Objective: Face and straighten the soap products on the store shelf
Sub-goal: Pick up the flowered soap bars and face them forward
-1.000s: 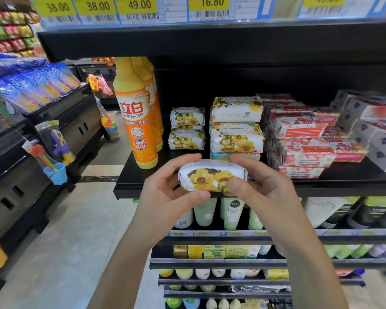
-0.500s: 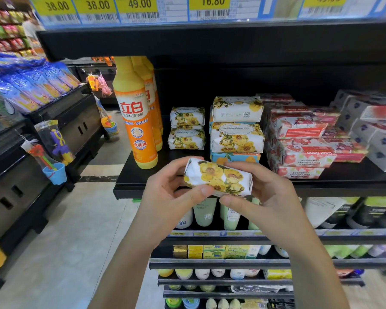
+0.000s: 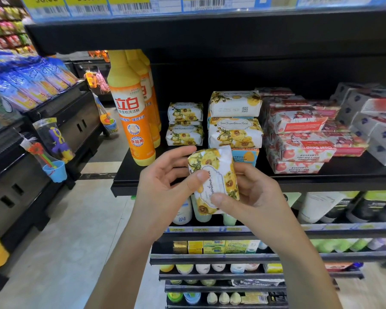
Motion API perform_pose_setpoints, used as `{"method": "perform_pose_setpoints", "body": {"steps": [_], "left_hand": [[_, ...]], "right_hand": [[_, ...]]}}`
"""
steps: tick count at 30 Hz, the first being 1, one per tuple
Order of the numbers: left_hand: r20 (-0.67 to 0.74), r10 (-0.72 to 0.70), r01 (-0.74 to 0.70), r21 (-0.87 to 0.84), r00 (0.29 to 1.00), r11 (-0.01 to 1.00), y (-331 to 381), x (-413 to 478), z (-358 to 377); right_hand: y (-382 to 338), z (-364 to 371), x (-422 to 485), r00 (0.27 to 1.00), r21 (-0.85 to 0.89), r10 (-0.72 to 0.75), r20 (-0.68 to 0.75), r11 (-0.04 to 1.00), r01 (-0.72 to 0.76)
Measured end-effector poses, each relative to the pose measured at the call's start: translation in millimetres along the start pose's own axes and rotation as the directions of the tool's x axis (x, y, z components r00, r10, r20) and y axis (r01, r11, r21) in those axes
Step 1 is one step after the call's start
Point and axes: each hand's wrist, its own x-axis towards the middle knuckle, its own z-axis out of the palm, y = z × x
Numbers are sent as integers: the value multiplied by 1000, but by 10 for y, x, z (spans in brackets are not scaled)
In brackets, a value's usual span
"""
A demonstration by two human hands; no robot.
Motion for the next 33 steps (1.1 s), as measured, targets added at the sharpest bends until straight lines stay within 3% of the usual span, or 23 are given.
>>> {"method": "perform_pose_setpoints", "body": {"steps": [13, 19, 23, 28, 33], "left_hand": [[5, -135, 134, 103, 991, 986, -42, -52, 73], [154, -113, 83, 190, 982, 978, -75, -79, 2], [290, -55, -73, 412, 955, 908, -196, -106, -70], [485, 27, -379, 647, 874, 662, -402, -219, -108], [684, 40, -599, 606, 728, 524, -574, -397, 38]], "right_hand": [[85, 68, -181, 973, 198, 162, -163, 972, -129], [70, 199, -365, 917, 257, 234, -322, 954, -153], [87, 260, -536, 859, 353, 338, -384, 914, -201], [171, 332, -913, 756, 444, 429, -494, 872, -206], [260, 303, -1419, 646, 514, 493, -582, 839, -178]]}}
